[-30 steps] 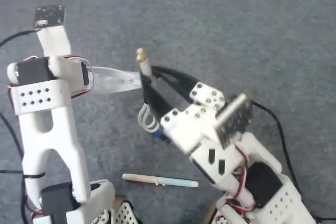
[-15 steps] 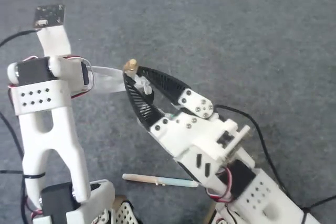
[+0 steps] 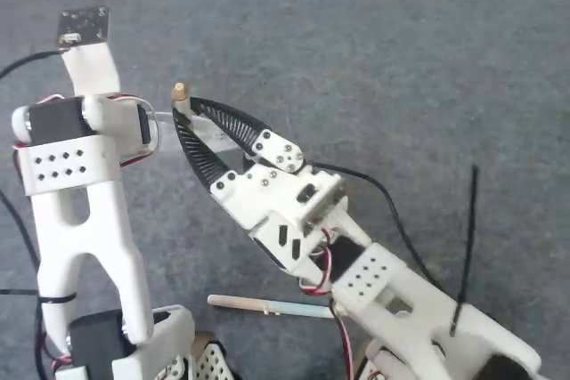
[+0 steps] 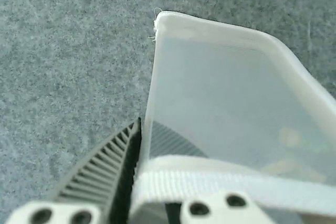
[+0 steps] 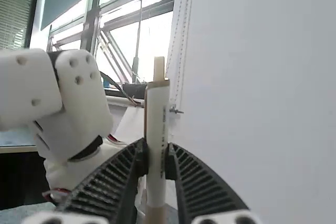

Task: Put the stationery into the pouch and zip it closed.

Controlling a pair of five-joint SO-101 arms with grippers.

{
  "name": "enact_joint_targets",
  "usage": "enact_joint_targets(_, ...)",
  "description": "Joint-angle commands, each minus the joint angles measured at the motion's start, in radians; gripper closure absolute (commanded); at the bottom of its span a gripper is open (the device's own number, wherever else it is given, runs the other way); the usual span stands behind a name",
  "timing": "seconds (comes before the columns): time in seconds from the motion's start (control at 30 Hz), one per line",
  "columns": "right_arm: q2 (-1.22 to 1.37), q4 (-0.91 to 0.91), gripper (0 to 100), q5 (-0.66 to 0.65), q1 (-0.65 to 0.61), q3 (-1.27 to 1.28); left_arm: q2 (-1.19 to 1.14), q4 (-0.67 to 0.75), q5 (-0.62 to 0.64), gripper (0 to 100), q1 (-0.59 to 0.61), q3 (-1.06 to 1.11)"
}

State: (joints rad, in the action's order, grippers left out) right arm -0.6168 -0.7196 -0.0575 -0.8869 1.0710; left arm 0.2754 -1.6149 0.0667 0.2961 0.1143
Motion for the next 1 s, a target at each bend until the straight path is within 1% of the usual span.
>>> enact_joint_targets(0.0, 0.028, -0.044, 99.1, 0.003, 0.024, 0.006, -0.037, 0.026, 0.015, 99, -0.012, 0.015)
enact_joint_targets(0.2, 0.028, -0.035, 99.1, -0.002, 0.015, 0.063, -0.038, 0.026, 0.015, 99, -0.012, 0.015)
enact_joint_targets(0.37, 0.028, 0.088, 98.7, -0.002, 0.016, 0.057, -0.038, 0.026, 0.015, 99, -0.012, 0.015)
enact_joint_targets(0.43, 0.028, 0.122, 95.4, -0.002, 0.016, 0.044, -0.038, 0.026, 0.015, 99, -0.012, 0.015)
enact_joint_targets(0.53, 0.028, 0.159, 86.0, -0.002, 0.018, 0.040, -0.038, 0.026, 0.015, 99, -0.012, 0.015)
enact_joint_targets(0.57, 0.028, 0.177, 84.5, -0.002, 0.015, 0.040, -0.038, 0.026, 0.015, 99, -0.012, 0.015)
enact_joint_targets(0.77, -0.042, 0.228, 86.0, -0.002, 0.015, 0.044, -0.038, 0.026, 0.015, 99, -0.011, 0.015)
enact_joint_targets(0.97, -0.214, 0.447, 85.7, 0.006, 0.015, 0.044, -0.038, 0.026, 0.015, 99, -0.011, 0.016)
